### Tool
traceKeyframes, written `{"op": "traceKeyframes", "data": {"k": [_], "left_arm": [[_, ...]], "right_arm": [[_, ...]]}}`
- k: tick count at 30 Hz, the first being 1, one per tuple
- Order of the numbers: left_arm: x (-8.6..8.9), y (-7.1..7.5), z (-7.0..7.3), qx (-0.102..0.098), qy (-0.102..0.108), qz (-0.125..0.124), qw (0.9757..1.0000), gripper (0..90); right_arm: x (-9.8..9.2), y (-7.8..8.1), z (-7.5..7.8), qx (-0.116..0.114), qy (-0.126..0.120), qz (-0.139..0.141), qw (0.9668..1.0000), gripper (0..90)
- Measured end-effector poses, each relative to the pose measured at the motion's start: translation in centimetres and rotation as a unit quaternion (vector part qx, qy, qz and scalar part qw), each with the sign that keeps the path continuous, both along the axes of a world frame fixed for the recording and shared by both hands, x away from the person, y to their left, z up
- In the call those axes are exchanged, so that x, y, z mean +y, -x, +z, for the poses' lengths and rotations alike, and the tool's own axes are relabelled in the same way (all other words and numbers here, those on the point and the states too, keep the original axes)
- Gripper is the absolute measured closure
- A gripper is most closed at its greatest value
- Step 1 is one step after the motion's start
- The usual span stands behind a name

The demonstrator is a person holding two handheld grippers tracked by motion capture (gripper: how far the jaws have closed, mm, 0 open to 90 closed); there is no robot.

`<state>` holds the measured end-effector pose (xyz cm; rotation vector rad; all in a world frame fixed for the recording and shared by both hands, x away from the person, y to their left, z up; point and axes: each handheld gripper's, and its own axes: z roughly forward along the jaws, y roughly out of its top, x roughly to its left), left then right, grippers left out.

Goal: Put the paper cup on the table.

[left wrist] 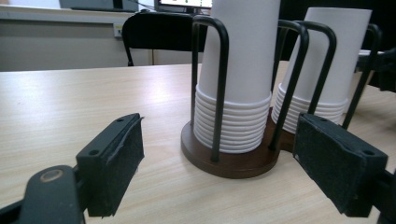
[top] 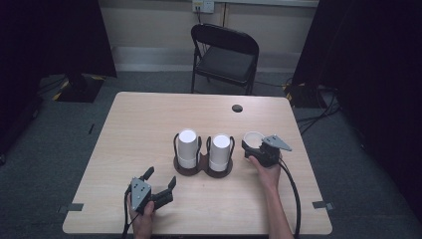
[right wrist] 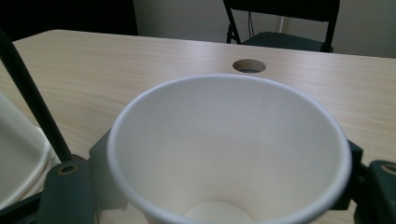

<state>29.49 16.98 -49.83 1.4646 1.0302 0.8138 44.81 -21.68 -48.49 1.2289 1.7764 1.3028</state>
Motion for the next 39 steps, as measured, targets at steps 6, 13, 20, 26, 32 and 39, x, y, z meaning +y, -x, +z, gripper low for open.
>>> {"op": "traceKeyframes", "data": {"k": [6, 13, 20, 26, 32, 39], "left_arm": [[-0.1, 0.0, 0.0, -0.002, 0.001, 0.001, 1.0000, 15.8], [-0.1, 0.0, 0.0, -0.002, 0.001, 0.001, 1.0000, 15.9], [0.0, 0.1, 0.0, -0.002, 0.001, 0.007, 1.0000, 15.7], [0.0, 0.1, 0.0, -0.003, 0.001, 0.005, 1.0000, 15.8], [0.0, 0.1, 0.0, -0.004, 0.001, 0.004, 1.0000, 15.9], [0.0, 0.1, 0.0, -0.004, 0.001, 0.005, 1.0000, 15.9]], "right_arm": [[-0.3, 0.7, -0.3, 0.003, 0.003, -0.002, 1.0000, 22.9], [-0.3, 0.6, -0.5, 0.027, -0.001, 0.005, 0.9996, 20.3], [-0.6, 0.5, -0.9, 0.067, -0.012, 0.008, 0.9977, 16.1], [-0.8, 0.9, -0.8, 0.076, -0.018, 0.008, 0.9969, 13.7], [-1.0, 1.5, -0.6, 0.076, -0.021, 0.005, 0.9969, 13.6], [-0.9, 2.1, -0.3, 0.078, -0.017, 0.005, 0.9968, 13.6]]}}
